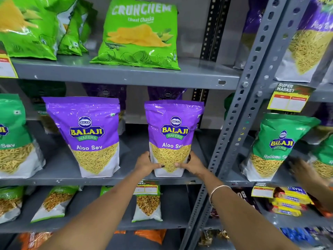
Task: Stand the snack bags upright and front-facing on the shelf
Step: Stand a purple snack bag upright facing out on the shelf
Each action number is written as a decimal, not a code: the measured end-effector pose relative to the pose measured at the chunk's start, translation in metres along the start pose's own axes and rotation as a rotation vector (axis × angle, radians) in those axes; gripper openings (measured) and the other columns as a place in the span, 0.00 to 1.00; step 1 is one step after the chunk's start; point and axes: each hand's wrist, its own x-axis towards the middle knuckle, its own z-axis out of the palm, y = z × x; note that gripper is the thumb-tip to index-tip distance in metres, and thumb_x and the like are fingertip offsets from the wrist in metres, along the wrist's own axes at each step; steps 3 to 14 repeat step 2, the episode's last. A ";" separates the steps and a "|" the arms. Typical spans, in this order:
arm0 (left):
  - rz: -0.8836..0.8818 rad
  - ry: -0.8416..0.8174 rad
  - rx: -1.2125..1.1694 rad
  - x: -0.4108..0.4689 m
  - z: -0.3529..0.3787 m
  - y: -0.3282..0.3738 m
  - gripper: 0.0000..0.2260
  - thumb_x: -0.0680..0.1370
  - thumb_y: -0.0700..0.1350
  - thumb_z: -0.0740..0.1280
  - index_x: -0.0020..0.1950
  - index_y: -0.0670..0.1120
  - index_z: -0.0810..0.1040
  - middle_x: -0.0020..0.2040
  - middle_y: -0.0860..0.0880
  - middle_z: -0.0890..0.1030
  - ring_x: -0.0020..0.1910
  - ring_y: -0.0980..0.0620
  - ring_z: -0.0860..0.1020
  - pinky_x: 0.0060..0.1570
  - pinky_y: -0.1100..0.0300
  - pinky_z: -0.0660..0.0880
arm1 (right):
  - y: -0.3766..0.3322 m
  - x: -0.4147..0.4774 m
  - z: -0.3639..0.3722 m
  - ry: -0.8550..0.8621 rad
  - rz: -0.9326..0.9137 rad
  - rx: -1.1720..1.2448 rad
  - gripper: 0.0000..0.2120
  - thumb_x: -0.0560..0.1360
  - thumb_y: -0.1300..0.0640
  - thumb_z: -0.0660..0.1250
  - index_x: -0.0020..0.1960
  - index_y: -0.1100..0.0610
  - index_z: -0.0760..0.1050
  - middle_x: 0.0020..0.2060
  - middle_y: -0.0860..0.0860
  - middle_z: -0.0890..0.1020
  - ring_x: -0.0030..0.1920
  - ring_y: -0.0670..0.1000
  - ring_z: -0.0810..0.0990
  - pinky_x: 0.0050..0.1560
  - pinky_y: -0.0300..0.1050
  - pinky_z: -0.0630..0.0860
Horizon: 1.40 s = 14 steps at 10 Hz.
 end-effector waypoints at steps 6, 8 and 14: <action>0.022 -0.024 0.011 -0.005 -0.001 0.003 0.27 0.65 0.43 0.76 0.60 0.38 0.72 0.62 0.40 0.78 0.60 0.43 0.77 0.60 0.48 0.74 | -0.002 -0.001 0.001 -0.021 0.005 -0.015 0.37 0.64 0.64 0.77 0.67 0.63 0.62 0.61 0.54 0.75 0.63 0.53 0.73 0.56 0.41 0.69; 0.022 -0.024 0.011 -0.005 -0.001 0.003 0.27 0.65 0.43 0.76 0.60 0.38 0.72 0.62 0.40 0.78 0.60 0.43 0.77 0.60 0.48 0.74 | -0.002 -0.001 0.001 -0.021 0.005 -0.015 0.37 0.64 0.64 0.77 0.67 0.63 0.62 0.61 0.54 0.75 0.63 0.53 0.73 0.56 0.41 0.69; 0.022 -0.024 0.011 -0.005 -0.001 0.003 0.27 0.65 0.43 0.76 0.60 0.38 0.72 0.62 0.40 0.78 0.60 0.43 0.77 0.60 0.48 0.74 | -0.002 -0.001 0.001 -0.021 0.005 -0.015 0.37 0.64 0.64 0.77 0.67 0.63 0.62 0.61 0.54 0.75 0.63 0.53 0.73 0.56 0.41 0.69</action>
